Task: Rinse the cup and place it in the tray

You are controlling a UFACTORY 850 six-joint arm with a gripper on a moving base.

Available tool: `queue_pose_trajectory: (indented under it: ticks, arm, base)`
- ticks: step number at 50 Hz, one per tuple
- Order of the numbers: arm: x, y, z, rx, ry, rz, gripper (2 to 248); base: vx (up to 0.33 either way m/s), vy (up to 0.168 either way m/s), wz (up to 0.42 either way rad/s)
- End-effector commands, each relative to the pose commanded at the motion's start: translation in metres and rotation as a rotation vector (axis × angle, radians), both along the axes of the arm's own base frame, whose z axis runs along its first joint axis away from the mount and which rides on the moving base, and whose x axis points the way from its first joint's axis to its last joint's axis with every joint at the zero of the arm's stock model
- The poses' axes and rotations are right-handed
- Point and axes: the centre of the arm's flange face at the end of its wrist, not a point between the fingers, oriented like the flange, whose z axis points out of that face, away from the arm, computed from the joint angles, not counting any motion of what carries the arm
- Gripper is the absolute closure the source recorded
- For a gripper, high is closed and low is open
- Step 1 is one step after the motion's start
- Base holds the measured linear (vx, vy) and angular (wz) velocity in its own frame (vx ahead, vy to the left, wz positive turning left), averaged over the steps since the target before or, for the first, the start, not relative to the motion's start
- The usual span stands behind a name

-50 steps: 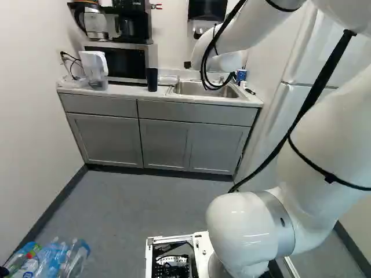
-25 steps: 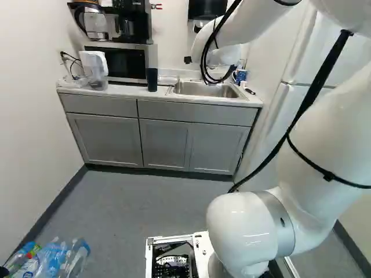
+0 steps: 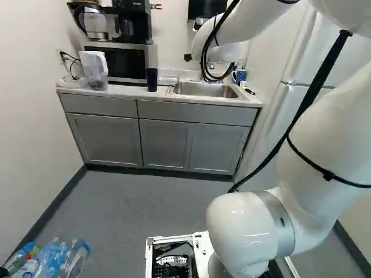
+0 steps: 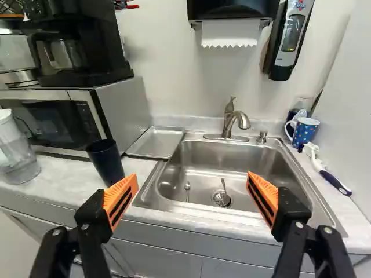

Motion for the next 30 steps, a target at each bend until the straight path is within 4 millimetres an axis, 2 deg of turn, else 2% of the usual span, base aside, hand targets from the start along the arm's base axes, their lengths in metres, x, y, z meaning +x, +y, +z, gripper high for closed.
queue_pose_trajectory:
  ticks: [30]
  arm:
    - [0.0, 0.0, 0.0, 0.0, 0.0, 0.0, 3]
  base:
    - [0.039, -0.004, 0.007]
